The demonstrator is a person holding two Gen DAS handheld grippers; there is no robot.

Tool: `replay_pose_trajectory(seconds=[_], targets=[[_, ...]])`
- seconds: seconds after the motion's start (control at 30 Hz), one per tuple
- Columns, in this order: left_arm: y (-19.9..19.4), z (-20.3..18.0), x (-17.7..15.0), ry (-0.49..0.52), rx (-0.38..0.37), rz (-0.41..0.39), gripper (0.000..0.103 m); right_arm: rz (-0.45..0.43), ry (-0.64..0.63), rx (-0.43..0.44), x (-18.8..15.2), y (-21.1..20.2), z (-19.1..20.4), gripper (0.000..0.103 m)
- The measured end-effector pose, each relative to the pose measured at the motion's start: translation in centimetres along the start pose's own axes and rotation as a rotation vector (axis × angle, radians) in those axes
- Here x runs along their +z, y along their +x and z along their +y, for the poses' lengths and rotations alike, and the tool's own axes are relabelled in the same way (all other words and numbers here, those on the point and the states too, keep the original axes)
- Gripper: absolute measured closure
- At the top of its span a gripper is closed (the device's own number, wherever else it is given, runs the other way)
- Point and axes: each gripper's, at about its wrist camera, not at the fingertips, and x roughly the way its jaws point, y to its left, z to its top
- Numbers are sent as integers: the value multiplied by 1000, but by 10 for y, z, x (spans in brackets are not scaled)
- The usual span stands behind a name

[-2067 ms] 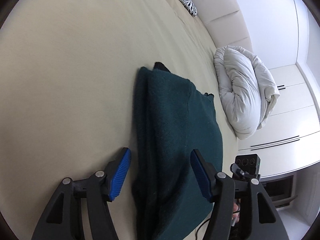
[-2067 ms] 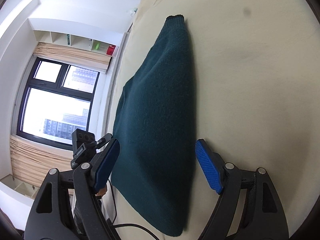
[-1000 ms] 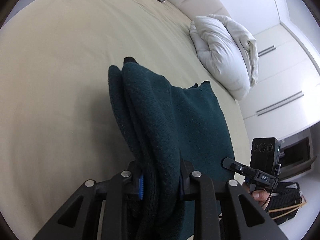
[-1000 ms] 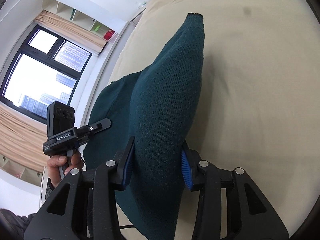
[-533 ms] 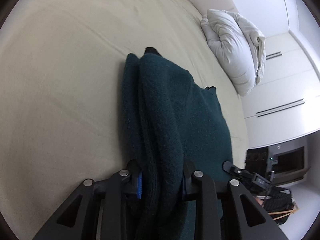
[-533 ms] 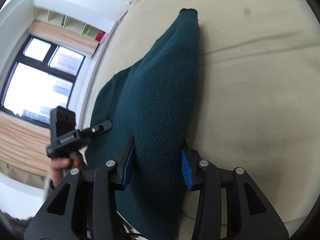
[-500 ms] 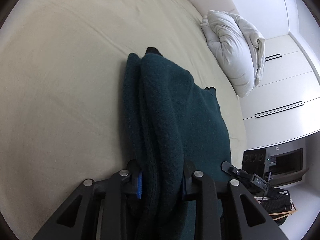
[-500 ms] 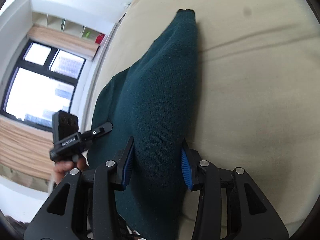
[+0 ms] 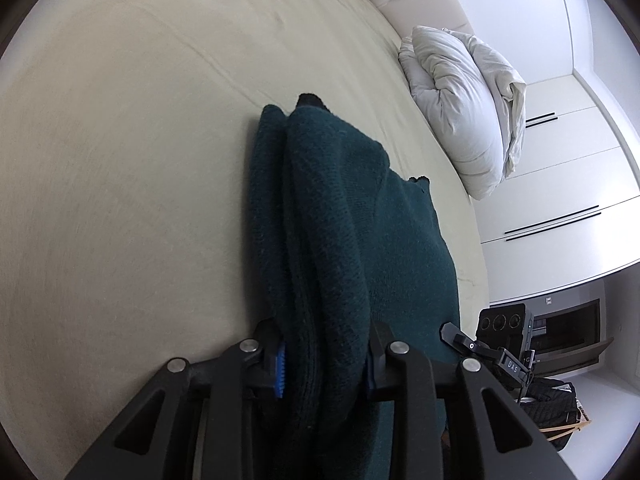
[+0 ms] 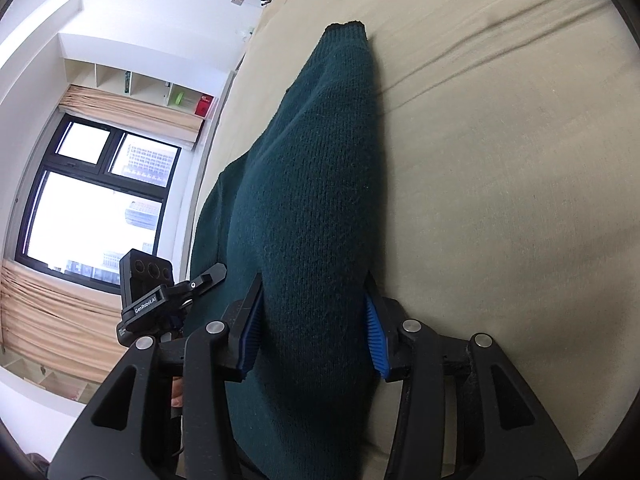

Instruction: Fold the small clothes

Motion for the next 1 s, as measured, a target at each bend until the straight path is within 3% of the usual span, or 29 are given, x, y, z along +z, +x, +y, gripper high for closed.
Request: replay_pose_trajectory(seconds=[0.3, 0.53, 0.63, 0.7, 0.8, 0.87, 0.97, 1.0], targets=[[-6, 2, -2, -16, -7, -19, 68, -13, 4, 22, -5, -3, 0, 58], [-41, -17, -18, 64, 137, -112, 57, -51, -41, -76, -13, -23, 10, 52], [-63, -31, -29, 138, 255, -193, 54, -101, -38, -144, -17, -45, 9, 50], [-80, -49, -40, 216, 359, -282, 45, -146, -48, -228, -19, -63, 13, 50], [-104, -82, -59, 346, 475, -430, 25, -215, -130, -356, -24, -84, 34, 49], [-116, -107, -76, 439, 568, -544, 1, -273, -220, -435, -29, -94, 60, 49], [-130, -144, -101, 564, 625, -702, 0, -363, -351, -525, -38, -103, 100, 48], [-132, -151, -106, 587, 632, -727, 0, -387, -379, -543, -39, -106, 107, 41]])
